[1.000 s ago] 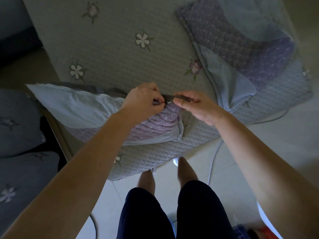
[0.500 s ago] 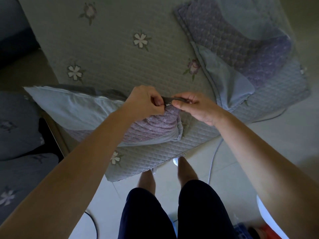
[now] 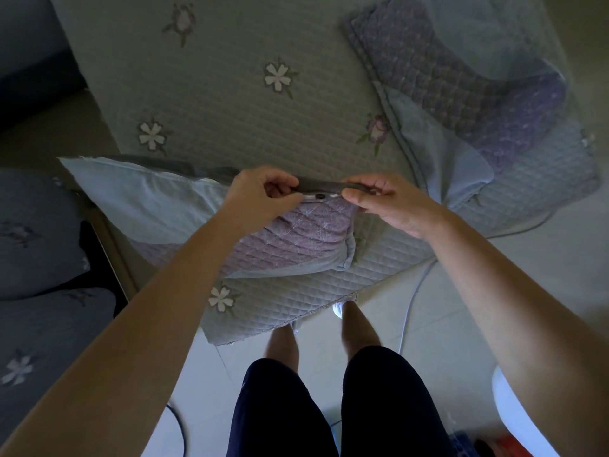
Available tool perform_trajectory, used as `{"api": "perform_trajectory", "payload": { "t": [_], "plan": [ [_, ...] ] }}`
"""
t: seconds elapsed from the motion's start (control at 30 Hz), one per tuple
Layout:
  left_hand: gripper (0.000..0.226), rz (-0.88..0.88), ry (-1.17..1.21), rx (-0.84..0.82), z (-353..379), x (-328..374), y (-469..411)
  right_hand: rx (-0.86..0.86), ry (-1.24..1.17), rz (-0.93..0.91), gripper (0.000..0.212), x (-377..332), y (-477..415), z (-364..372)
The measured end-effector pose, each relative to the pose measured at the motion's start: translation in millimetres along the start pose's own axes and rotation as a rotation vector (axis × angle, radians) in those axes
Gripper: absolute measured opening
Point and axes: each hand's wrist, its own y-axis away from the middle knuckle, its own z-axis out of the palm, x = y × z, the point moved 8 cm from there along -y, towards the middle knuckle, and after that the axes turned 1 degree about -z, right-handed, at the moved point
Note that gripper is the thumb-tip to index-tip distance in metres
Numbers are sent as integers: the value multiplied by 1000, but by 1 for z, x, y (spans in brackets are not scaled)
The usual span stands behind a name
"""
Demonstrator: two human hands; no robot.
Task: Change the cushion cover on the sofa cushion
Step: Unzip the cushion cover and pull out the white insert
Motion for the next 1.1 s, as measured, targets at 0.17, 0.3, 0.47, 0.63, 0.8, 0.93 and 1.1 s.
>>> {"api": "perform_trajectory", "payload": {
  "t": [0.17, 0.3, 0.47, 0.63, 0.8, 0.93, 1.1],
  "plan": [
    [24, -18, -56, 119, 18, 10, 4, 15, -2, -13, 21, -8, 0, 6],
    [29, -117, -116, 114, 25, 5, 0, 9, 14, -24, 19, -9, 4, 10],
    [27, -187, -37, 74, 27, 1, 3, 6, 61, -26, 22, -8, 5, 13],
    [23, -164, -185, 178, 13, -2, 8, 2, 13, -34, 20, -9, 7, 12],
    [12, -315, -261, 326, -47, -71, 21, 20, -52, 29, 34, 4, 14, -2],
    [15, -282, -219, 405, -69, -92, 34, -22, -7, 28, 14, 2, 11, 5],
    [25, 139, -207, 269, -11, -24, 32, 32, 216, 11, 10, -19, -2, 7]
  ]
}}
